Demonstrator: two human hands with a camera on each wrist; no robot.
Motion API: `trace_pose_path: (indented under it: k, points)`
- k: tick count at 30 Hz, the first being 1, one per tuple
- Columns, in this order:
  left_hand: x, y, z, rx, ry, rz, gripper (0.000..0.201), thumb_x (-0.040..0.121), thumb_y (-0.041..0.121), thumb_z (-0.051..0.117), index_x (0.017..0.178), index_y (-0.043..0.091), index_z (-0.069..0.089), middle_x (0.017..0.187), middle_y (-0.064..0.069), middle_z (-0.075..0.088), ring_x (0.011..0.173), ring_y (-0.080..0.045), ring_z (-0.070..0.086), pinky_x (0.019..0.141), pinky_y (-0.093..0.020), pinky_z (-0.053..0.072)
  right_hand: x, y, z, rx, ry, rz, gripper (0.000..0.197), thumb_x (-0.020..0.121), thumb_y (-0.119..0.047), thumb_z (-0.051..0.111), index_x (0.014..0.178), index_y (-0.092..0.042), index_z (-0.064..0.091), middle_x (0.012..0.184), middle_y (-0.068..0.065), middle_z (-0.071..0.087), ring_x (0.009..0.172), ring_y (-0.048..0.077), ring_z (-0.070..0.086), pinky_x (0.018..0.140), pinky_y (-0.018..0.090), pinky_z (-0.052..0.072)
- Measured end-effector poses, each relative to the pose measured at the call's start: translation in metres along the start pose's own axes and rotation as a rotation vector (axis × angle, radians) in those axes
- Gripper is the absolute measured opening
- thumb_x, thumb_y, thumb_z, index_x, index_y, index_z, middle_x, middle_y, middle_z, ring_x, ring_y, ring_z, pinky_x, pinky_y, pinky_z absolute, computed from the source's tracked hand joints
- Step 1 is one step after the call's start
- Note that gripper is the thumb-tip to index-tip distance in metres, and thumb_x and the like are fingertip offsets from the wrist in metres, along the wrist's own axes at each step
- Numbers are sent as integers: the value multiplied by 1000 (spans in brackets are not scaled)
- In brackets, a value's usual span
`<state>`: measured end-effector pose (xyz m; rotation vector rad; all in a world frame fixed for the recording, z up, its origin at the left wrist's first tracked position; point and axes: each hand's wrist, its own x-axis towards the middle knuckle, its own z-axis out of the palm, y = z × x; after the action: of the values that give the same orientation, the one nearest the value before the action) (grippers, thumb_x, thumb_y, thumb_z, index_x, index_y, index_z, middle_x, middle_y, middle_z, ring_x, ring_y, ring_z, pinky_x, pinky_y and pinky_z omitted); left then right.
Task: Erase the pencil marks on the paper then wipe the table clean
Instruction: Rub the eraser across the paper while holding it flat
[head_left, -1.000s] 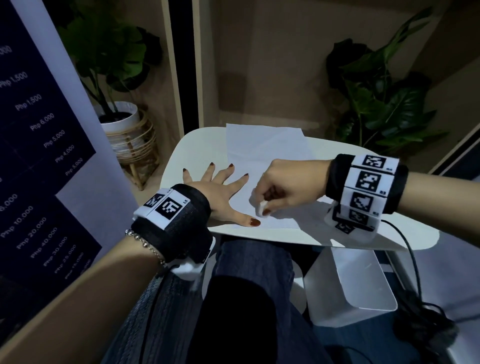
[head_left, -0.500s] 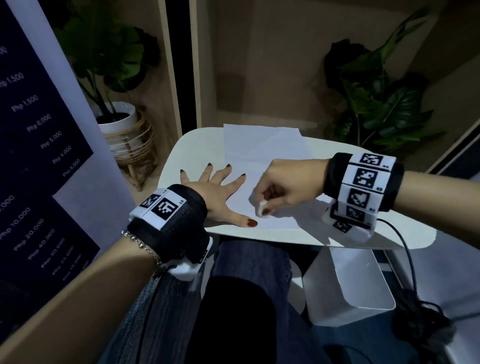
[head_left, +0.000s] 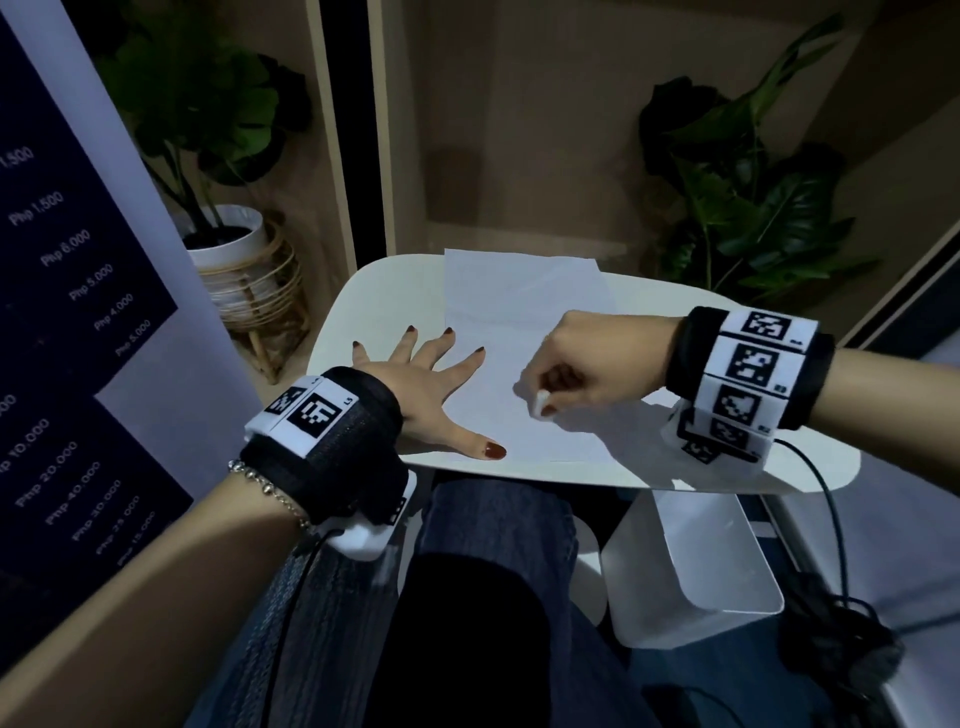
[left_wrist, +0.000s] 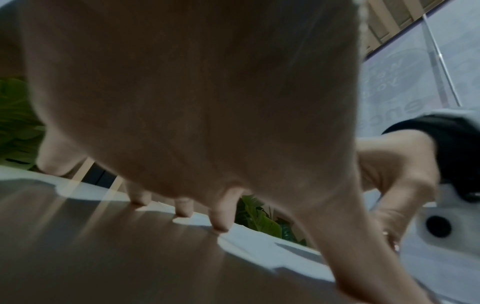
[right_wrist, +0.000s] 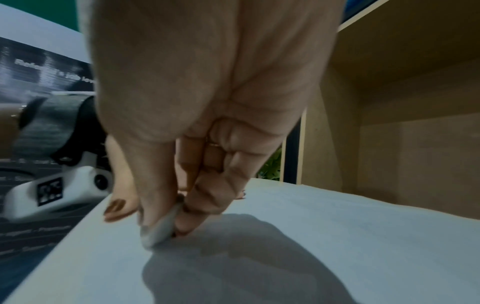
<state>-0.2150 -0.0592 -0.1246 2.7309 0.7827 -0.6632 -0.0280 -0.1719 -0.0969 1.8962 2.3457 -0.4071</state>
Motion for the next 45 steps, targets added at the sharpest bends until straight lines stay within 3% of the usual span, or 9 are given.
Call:
trace_pose_path:
  k: [4, 9, 14, 19, 22, 30, 36, 41, 45]
  points:
    - [1, 0, -2, 8, -12, 0, 113, 66, 89, 47, 149, 48, -19, 158, 11, -29, 147, -23, -27, 111, -70, -9, -2, -4, 12, 11, 93, -36, 22, 94, -36, 60, 92, -18, 72, 83, -2, 72, 74, 18, 62, 73, 36, 51]
    - [0, 0, -2, 20, -13, -5, 113, 65, 90, 46, 148, 49, -19, 158, 11, -30, 146, -24, -27, 111, -70, -9, -16, -5, -10, 20, -247, 26, 7, 90, -26, 71, 89, -22, 76, 81, -10, 72, 75, 8, 61, 76, 31, 52]
    - [1, 1, -2, 13, -21, -3, 114, 66, 89, 48, 148, 49, -20, 158, 12, -30, 146, -23, -28, 111, -70, -9, 0, -21, 1, -23, -19, -69, 11, 93, -23, 64, 86, -18, 72, 78, -4, 69, 70, 14, 56, 71, 30, 48]
    - [-1, 0, -1, 15, -14, -8, 113, 67, 90, 47, 148, 49, -20, 158, 12, -30, 146, -23, -27, 112, -69, -9, -4, -26, -16, -74, -369, 83, 11, 89, -24, 69, 88, -16, 77, 77, -6, 72, 73, 12, 63, 68, 28, 52]
    - [1, 0, -1, 14, -19, -5, 113, 67, 89, 48, 147, 49, -21, 158, 12, -30, 146, -23, -28, 112, -69, -9, -3, -25, -12, -43, -196, 45, 12, 91, -20, 65, 90, -16, 77, 84, -13, 73, 78, 10, 64, 74, 31, 53]
    - [-1, 1, 0, -2, -4, 3, 112, 67, 89, 48, 148, 49, -19, 159, 11, -28, 146, -23, -28, 112, -69, -10, -20, -24, -4, -55, -154, 71, 17, 93, -28, 65, 87, -15, 75, 76, -6, 70, 69, 11, 58, 69, 28, 49]
    - [-1, 2, 1, 0, 5, 2, 111, 69, 88, 48, 148, 49, -18, 159, 11, -28, 146, -24, -27, 112, -69, -10, -38, -18, -4, -206, -245, 231, 23, 92, -26, 59, 83, -8, 70, 78, 7, 68, 74, 25, 61, 73, 42, 52]
    - [0, 1, 3, 16, 8, 2, 112, 68, 90, 46, 148, 49, -20, 159, 11, -29, 146, -23, -28, 112, -69, -10, -47, -14, -6, -363, -257, 365, 25, 96, -24, 54, 75, -12, 63, 71, 2, 49, 76, 26, 59, 67, 35, 49]
    - [3, 0, 3, 7, 0, 0, 114, 67, 91, 46, 148, 47, -21, 157, 12, -31, 145, -23, -30, 111, -70, -10, -58, -3, -4, -198, -219, 301, 25, 94, -30, 60, 81, -11, 70, 76, 5, 67, 70, 18, 54, 73, 37, 48]
